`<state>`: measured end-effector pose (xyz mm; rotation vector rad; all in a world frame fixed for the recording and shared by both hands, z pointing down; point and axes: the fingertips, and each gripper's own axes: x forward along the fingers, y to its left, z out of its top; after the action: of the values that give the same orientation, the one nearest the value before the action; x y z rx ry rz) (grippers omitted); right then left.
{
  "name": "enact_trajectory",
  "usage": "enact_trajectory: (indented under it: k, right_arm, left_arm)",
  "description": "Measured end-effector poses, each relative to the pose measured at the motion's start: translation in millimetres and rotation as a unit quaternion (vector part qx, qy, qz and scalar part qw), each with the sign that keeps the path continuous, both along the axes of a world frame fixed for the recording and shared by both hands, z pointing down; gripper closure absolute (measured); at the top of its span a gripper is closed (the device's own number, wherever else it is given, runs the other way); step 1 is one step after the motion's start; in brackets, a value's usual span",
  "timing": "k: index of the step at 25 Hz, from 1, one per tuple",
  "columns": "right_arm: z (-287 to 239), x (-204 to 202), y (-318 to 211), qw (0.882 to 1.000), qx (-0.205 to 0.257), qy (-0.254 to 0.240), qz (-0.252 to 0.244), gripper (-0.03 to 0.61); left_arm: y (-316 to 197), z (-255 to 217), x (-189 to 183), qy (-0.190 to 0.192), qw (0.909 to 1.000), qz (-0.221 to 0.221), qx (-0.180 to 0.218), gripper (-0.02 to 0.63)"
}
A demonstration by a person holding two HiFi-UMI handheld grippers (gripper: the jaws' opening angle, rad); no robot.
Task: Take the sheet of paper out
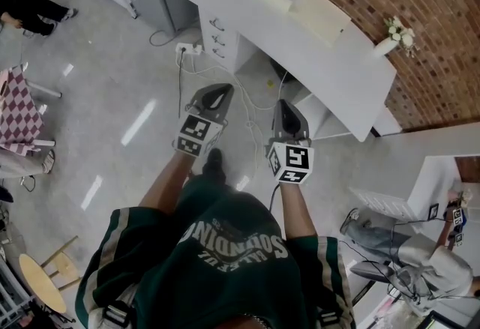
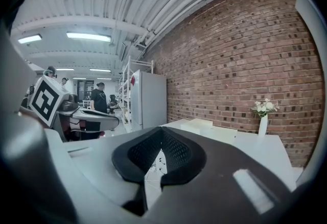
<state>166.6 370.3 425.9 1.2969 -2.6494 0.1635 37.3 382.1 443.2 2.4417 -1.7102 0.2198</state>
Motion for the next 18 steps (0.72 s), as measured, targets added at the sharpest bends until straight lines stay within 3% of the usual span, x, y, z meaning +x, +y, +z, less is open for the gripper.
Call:
enact_trajectory:
  k: [18]
  right_arm:
    - [11,-57,-53,0.999,-0.012,0.009,0.044,0.577]
  left_arm:
    - [-61,19,-59,0.010,0.9989,0.043,-0.014,0.603]
